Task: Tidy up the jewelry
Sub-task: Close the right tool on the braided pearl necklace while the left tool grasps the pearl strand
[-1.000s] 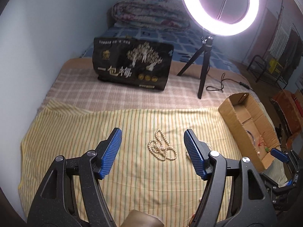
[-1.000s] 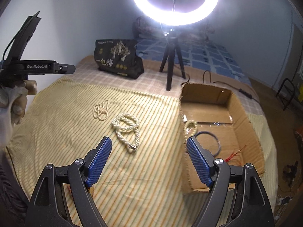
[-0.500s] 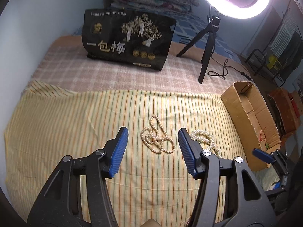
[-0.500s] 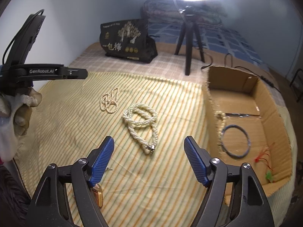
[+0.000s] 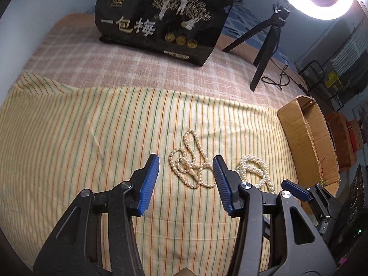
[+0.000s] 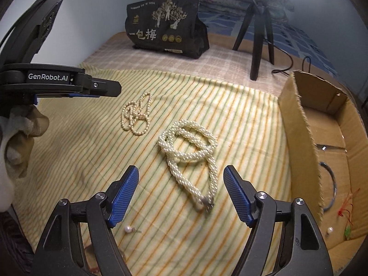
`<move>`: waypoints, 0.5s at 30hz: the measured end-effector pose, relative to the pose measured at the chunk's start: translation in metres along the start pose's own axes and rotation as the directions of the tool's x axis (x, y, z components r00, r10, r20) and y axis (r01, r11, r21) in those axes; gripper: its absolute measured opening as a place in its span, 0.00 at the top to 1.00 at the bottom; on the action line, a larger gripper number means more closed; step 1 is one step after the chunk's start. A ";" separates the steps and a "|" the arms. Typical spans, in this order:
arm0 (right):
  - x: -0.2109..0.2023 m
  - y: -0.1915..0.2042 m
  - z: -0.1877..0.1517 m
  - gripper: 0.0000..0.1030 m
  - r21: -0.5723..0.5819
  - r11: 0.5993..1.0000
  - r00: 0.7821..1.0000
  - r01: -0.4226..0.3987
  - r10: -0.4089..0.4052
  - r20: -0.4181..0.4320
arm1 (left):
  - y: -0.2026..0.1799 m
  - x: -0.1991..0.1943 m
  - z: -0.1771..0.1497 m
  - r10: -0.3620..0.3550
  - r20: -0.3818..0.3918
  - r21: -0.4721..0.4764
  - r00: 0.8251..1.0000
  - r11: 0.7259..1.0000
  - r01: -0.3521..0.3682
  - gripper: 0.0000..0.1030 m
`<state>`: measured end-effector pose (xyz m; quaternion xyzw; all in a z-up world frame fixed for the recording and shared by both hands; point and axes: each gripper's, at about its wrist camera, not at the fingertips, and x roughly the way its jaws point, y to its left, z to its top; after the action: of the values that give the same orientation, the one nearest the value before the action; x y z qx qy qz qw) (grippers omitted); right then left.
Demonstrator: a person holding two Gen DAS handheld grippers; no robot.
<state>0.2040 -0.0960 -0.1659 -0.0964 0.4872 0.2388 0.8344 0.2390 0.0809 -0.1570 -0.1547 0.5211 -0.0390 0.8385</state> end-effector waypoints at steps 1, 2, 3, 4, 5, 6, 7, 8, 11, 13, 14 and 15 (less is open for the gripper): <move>0.003 0.001 0.000 0.26 -0.002 1.000 1.000 -0.004 0.004 -0.004 | 0.001 0.003 0.000 -0.005 -0.009 -0.007 1.000 1.000 0.005 0.51; 0.007 0.001 0.001 0.26 -0.003 1.000 1.000 -0.010 0.010 -0.013 | 0.002 0.007 0.000 -0.009 -0.018 -0.015 1.000 1.000 0.009 0.51; 0.010 0.001 0.001 0.26 -0.003 1.000 1.000 -0.008 0.008 -0.019 | 0.003 0.009 0.000 -0.013 -0.024 -0.020 1.000 1.000 0.012 0.51; 0.013 0.001 0.002 0.26 -0.003 1.000 1.000 -0.005 0.005 -0.022 | 0.004 0.013 0.000 -0.018 -0.033 -0.027 0.999 0.999 0.017 0.51; 0.016 0.001 0.002 0.26 -0.001 1.000 1.000 -0.001 0.001 -0.027 | 0.004 0.015 0.000 -0.020 -0.040 -0.032 0.999 0.999 0.018 0.51; 0.019 0.000 0.003 0.26 0.002 1.000 1.000 0.001 -0.001 -0.030 | 0.004 0.018 0.000 -0.023 -0.044 -0.037 0.999 0.999 0.021 0.51; 0.020 -0.001 0.002 0.26 0.005 1.000 1.000 0.003 -0.003 -0.031 | 0.004 0.021 0.001 -0.024 -0.050 -0.041 0.998 0.999 0.022 0.51; 0.022 -0.002 0.003 0.26 0.009 1.000 0.999 0.006 -0.006 -0.032 | 0.005 0.023 0.001 -0.025 -0.055 -0.046 0.998 0.999 0.022 0.51; 0.028 -0.005 0.004 0.26 0.021 1.000 0.999 0.009 -0.008 -0.037 | 0.004 0.032 0.002 -0.038 -0.069 -0.070 0.997 0.997 0.034 0.51; 0.030 -0.007 0.005 0.26 0.028 1.000 0.999 0.009 -0.008 -0.039 | 0.003 0.037 0.004 -0.035 -0.072 -0.079 0.997 0.996 0.030 0.51; 0.032 -0.007 0.006 0.26 0.030 1.000 0.999 0.009 -0.008 -0.039 | 0.003 0.038 0.005 -0.033 -0.072 -0.082 0.997 0.996 0.027 0.51; 0.033 -0.007 0.007 0.26 0.030 0.999 0.999 0.011 -0.010 -0.039 | 0.002 0.041 0.006 -0.034 -0.073 -0.084 0.997 0.996 0.027 0.51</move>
<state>0.2265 -0.0897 -0.1910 -0.0908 0.5066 0.2250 0.8274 0.2627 0.0750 -0.1902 -0.1958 0.5507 -0.0359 0.8106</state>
